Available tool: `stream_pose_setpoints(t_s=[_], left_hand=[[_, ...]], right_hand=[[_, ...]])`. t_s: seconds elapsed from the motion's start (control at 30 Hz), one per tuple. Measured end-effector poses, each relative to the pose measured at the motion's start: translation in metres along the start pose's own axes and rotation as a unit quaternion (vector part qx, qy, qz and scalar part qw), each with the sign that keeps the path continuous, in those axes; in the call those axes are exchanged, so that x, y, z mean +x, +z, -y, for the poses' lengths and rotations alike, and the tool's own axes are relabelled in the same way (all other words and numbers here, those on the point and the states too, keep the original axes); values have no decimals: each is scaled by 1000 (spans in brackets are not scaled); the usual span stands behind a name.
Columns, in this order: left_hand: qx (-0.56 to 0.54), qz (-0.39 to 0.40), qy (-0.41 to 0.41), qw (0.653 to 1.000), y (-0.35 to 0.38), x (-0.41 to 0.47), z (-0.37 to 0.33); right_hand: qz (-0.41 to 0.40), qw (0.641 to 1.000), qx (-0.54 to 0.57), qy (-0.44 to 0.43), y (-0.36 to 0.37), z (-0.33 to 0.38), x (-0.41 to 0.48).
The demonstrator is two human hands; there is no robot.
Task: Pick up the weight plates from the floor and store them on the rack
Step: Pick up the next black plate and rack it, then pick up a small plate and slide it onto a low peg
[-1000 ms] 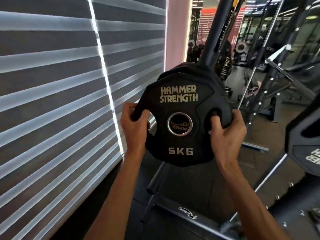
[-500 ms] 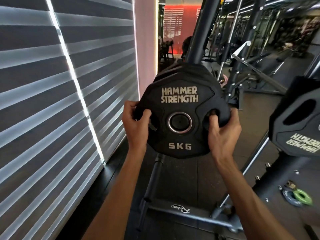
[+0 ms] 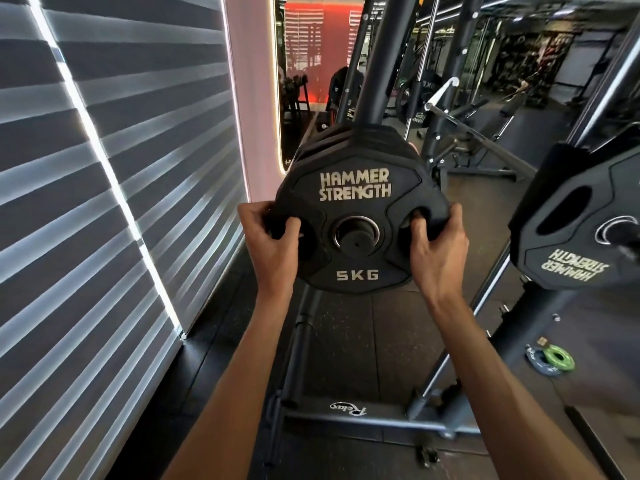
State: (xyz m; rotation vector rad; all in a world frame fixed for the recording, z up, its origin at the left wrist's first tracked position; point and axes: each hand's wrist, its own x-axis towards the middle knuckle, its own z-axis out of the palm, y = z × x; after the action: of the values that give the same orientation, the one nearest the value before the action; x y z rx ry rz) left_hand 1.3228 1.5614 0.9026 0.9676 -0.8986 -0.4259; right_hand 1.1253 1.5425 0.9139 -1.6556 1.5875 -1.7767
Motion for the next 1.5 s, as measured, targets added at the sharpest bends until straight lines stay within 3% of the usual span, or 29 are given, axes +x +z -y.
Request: stream_pose_setpoints(t_s=[0.13,0.27,0.43,0.53,0.63,0.8,1.07,1.2,1.5], left_hand=[[9,26,13,1000,-9,-12,7],[36,-40,-10,998,-21,-35,25],[59,-49,-116,990,-23,-90,71],[107,10,-235,966,-19,-138,112],[183,119,-313,925,-9,-194,149],[265,303,-359,842,30,-296,196],[355,607,-316,637,156,-458,190],[373,685,-263,568,237,-540,173],[424,764,-126,469,383,-667,157]], right_hand=[[16,1000,-10,11,-7,3,-10],[27,998,-39,42,-12,-18,-36],[63,987,-83,118,-18,-63,-95],[105,971,-116,182,-31,-100,-132],[155,945,-169,233,-51,-142,-166],[200,900,-219,319,-115,-210,-214],[228,814,-303,441,-285,-322,-247],[222,784,-332,475,-385,-371,-254],[225,753,-344,514,-547,-447,-227]])
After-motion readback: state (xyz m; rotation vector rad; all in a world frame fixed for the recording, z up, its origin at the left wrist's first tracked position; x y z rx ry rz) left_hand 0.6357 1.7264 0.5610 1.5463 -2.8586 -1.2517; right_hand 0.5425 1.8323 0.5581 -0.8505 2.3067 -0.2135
